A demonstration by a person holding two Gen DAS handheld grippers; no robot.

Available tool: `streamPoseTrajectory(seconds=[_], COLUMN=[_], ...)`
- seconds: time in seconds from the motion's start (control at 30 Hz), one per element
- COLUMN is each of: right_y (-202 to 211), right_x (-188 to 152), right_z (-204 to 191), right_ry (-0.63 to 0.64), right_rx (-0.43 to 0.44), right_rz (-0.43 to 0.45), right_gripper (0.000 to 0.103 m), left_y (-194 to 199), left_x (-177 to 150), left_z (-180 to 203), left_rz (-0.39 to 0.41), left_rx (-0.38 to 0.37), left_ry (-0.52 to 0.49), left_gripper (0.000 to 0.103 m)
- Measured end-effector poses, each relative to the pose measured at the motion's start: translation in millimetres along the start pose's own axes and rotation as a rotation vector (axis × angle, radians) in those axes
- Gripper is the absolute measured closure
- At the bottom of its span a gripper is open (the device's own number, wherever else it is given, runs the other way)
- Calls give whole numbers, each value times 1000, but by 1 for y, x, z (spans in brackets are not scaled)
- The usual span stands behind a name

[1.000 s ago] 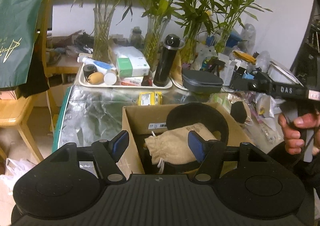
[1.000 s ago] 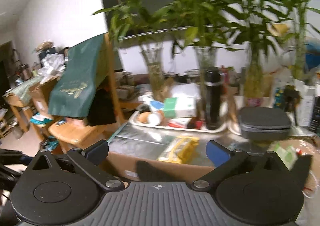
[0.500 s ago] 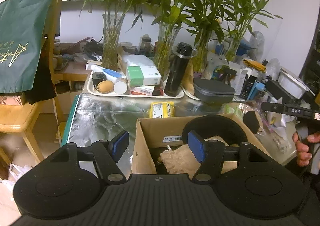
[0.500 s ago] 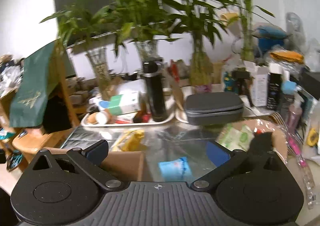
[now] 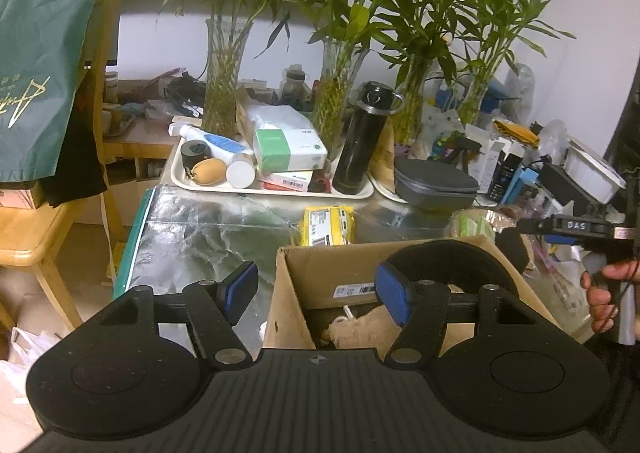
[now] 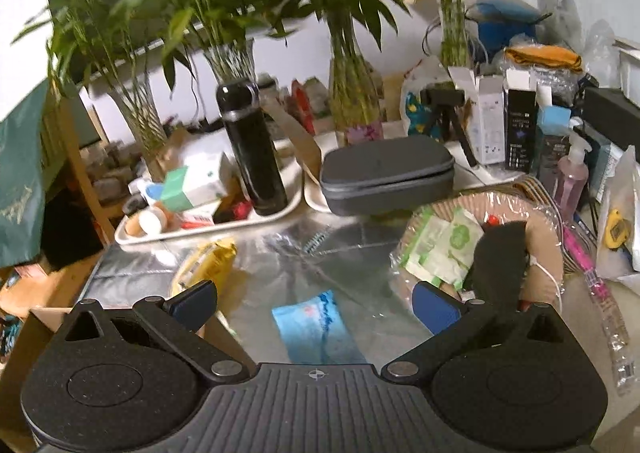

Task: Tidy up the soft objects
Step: 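Move both tools away from the box back toward the table, then move the left tool to the yellow packet while the right tool reaches the blue wipes packet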

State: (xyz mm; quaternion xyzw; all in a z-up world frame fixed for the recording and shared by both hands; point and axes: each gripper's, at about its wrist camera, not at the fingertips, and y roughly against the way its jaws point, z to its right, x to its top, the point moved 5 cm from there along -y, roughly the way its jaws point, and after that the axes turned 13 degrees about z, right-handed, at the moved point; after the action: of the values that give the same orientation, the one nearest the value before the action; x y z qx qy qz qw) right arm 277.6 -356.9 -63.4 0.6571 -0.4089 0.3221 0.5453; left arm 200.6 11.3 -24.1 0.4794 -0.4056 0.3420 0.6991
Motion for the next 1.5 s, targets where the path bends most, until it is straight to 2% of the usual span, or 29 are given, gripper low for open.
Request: streamPoseTrajectory(seconds=[0.23,0.4,0.57,0.73,0.93,1.07,1.2,1.3,1.37,1.5], right_y=[-29,-61,-81,-91,-109,-118,-130,-138,-144,-155], right_x=[5,3,0,-2,-14,-20,-29,-39,-45,-60], right_z=[8,13,9,7,2,1,7,8,8,8], right_ry=[-60,-120,-74,-67,48,128,195,239,278,332], right_rx=[45,77,57,82,68,50,24,57,76,132], right_rz=[-51,-109,-121,-130,-189,-182,-213,-247,-263,-316], right_gripper=[0,0,0,0,0,0,0,1,4,17], left_y=[-18,-29,-42,-63,-97,-117,-133,-140,-142,-149], left_x=[14,29,35,36,28,24,21,17,13,6], left_z=[-8,-14,-26,-37,-52,-66,-80,-84,-86,-88], left_rz=[27,67,68,63,46,49,54,59,57,19], left_rx=[13,38,60,65,82,122,162,185,187,170], left_ry=[46,42,62,61,53,49,56,43,51,81], left_gripper=[39,39,39,39,39,39,39,39,39,39])
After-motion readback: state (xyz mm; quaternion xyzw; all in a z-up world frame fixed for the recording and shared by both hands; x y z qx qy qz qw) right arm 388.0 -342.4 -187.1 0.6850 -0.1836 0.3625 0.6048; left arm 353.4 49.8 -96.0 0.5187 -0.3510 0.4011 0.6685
